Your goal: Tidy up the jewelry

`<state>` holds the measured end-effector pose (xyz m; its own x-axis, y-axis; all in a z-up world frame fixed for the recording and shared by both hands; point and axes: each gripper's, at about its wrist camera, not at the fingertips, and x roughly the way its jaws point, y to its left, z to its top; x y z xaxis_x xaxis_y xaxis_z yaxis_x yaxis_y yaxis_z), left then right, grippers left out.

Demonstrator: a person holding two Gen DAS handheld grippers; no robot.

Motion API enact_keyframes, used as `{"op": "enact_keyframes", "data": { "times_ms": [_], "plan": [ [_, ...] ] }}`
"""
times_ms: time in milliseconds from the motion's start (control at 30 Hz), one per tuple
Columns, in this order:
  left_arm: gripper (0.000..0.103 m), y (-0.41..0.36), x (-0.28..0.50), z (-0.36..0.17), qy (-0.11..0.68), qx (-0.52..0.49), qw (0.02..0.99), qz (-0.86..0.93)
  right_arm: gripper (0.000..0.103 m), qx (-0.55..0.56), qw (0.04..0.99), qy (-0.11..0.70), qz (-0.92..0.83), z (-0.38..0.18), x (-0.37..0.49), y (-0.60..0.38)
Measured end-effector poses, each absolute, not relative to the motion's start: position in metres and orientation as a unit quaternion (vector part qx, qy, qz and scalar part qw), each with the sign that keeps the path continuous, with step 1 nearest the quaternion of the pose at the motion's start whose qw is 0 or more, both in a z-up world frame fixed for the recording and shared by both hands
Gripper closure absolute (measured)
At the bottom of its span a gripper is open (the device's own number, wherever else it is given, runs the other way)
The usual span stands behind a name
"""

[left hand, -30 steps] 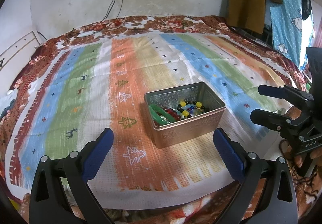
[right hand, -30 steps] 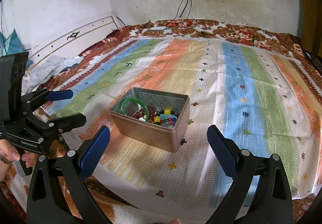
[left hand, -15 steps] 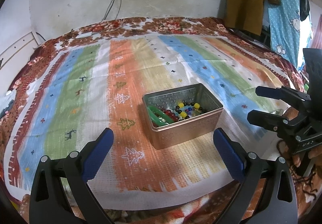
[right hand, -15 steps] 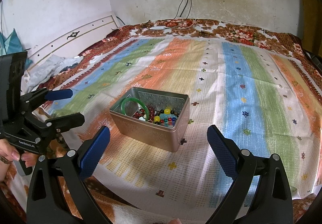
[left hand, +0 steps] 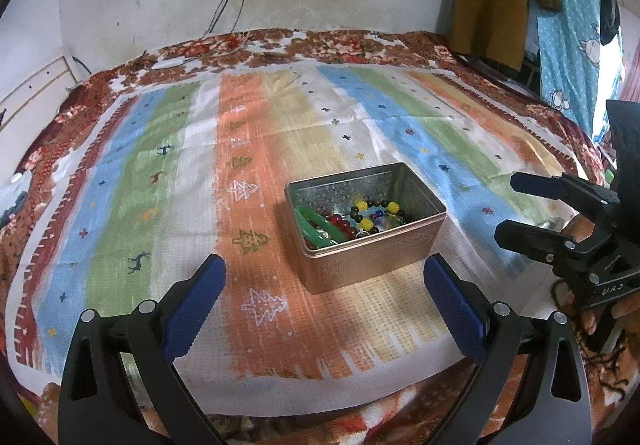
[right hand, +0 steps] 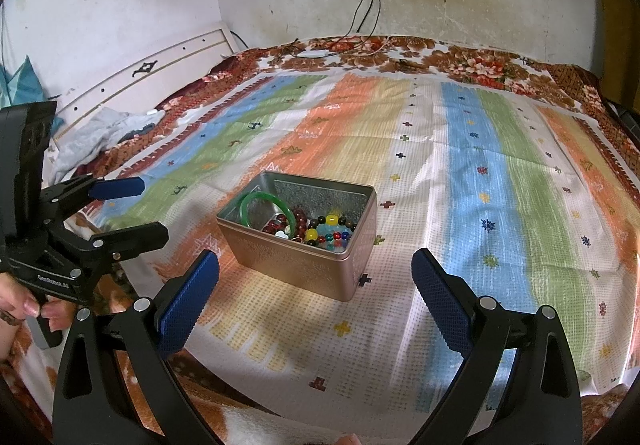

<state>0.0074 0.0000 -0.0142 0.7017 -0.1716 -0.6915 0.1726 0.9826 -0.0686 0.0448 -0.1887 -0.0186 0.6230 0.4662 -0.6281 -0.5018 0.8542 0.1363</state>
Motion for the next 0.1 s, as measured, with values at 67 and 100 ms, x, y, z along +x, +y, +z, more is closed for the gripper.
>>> {"op": "enact_keyframes", "data": {
  "times_ms": [67,100],
  "plan": [
    [0.006,-0.0010,0.0082,-0.0150,0.377,0.003,0.921,-0.095,0.005,-0.026,0.901,0.341,0.269,-0.0182,0.0450,-0.1881],
    [0.006,-0.0015,0.0081,-0.0152,0.377,0.004,0.921,-0.096,0.005,-0.025,0.901,0.341,0.269,-0.0183,0.0450,-0.1882]
  ]
}}
